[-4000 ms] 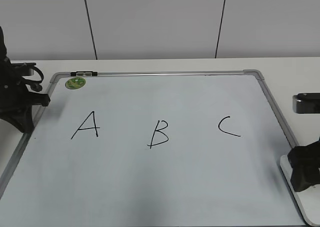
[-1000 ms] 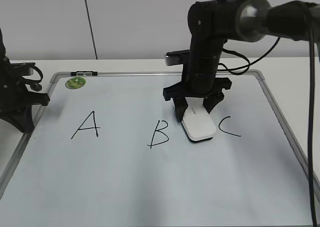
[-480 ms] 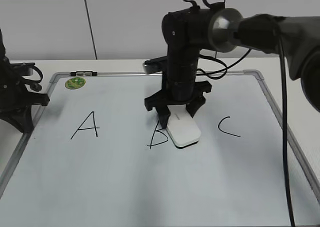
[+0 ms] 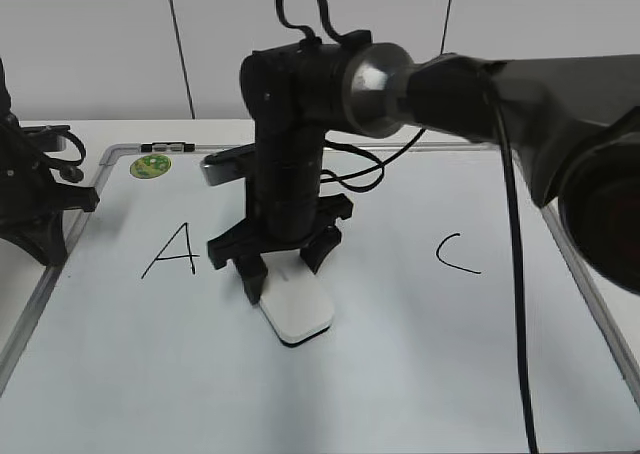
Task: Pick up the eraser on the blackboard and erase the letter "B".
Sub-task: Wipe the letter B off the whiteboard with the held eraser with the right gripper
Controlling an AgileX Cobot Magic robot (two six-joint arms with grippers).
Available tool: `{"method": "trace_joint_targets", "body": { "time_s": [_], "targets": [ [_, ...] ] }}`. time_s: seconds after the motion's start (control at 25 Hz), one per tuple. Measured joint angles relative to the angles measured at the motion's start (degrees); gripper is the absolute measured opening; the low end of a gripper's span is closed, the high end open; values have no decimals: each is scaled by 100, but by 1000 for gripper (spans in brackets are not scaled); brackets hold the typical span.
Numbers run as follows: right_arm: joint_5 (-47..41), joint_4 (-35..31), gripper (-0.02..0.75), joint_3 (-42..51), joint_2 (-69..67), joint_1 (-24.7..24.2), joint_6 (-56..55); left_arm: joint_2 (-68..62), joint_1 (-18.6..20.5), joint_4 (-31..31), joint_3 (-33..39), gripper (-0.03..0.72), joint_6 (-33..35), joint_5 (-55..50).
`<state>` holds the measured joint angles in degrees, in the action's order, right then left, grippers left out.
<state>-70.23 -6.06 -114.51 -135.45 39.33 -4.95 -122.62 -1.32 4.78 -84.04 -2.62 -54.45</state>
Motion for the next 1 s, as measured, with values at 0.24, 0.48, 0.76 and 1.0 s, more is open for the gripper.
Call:
{"method": "trace_joint_targets", "body": {
  "time_s": [0.24, 0.48, 0.76, 1.0],
  "targets": [
    [4, -24, 530, 0, -10, 231, 23, 0, 0, 10, 0, 31, 0, 0],
    [13, 177, 530, 0, -10, 162, -231, 0, 0, 10, 0, 31, 0, 0],
    [13, 155, 530, 0, -10, -294, -269, 0, 0, -12, 0, 31, 0, -8],
    [13, 235, 530, -7, -10, -719, -282, 0, 0, -34, 0, 32, 0, -21]
  ]
}}
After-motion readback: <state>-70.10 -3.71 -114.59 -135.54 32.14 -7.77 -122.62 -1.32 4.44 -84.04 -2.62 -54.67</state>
